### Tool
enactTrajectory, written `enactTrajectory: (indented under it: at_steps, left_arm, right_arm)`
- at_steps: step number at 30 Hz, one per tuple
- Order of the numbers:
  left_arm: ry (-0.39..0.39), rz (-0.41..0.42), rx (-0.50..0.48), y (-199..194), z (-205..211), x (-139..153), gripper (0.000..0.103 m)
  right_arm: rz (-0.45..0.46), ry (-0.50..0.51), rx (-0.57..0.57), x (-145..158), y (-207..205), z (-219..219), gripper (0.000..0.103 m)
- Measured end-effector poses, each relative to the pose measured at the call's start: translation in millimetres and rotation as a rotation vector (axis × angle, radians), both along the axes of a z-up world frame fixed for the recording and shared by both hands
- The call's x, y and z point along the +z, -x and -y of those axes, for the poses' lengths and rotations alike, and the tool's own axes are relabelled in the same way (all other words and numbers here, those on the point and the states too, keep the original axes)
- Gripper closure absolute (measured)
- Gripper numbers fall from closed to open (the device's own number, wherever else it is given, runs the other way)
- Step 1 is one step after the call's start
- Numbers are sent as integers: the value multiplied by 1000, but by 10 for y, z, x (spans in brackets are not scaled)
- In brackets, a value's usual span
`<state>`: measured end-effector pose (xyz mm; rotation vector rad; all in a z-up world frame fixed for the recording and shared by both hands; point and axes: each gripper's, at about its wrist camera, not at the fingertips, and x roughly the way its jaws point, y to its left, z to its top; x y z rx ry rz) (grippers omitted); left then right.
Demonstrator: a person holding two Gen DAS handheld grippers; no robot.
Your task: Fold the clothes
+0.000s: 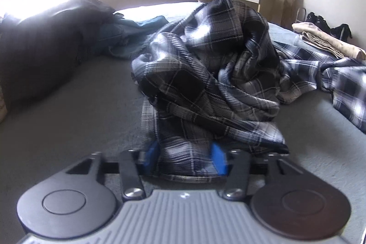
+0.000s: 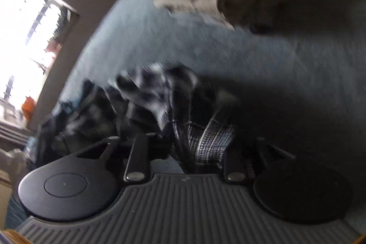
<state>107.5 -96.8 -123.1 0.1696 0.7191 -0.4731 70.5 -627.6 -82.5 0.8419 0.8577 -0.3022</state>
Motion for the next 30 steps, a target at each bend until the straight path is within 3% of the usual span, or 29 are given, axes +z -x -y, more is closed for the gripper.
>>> enactTrajectory:
  at_steps: [1, 3, 5, 8, 13, 16, 20, 23, 28, 30]
  left_arm:
    - [8, -3, 7, -5, -22, 7, 76]
    - [31, -11, 19, -16, -71, 18, 89]
    - [61, -16, 25, -8, -109, 29, 98]
    - [139, -4, 25, 63, -170, 83, 100]
    - [263, -24, -62, 282, -240, 197, 102]
    - [317, -67, -121, 418, -258, 209, 102]
    - [303, -110, -168, 561, -239, 131, 102]
    - [313, -148, -175, 583, -290, 82, 102]
    - [291, -184, -203, 612, -349, 9, 100]
    - [291, -219, -205, 598, -375, -29, 91]
  right_arm:
    - [-63, 19, 43, -35, 26, -47, 60]
    - [-142, 129, 111, 23, 82, -148, 58]
    - [-158, 288, 130, 179, 120, -258, 58]
    - [-68, 458, 123, 495, 172, -442, 57]
    - [266, 473, 267, 943, -2, -894, 45]
    - [351, 477, 415, 1039, -330, -1269, 33]
    - [327, 545, 612, 902, -1043, -1833, 22]
    - [297, 648, 689, 740, -1562, -2167, 22]
    - [179, 637, 679, 444, -2330, -2295, 21]
    - [97, 587, 676, 218, -2496, -2260, 21]
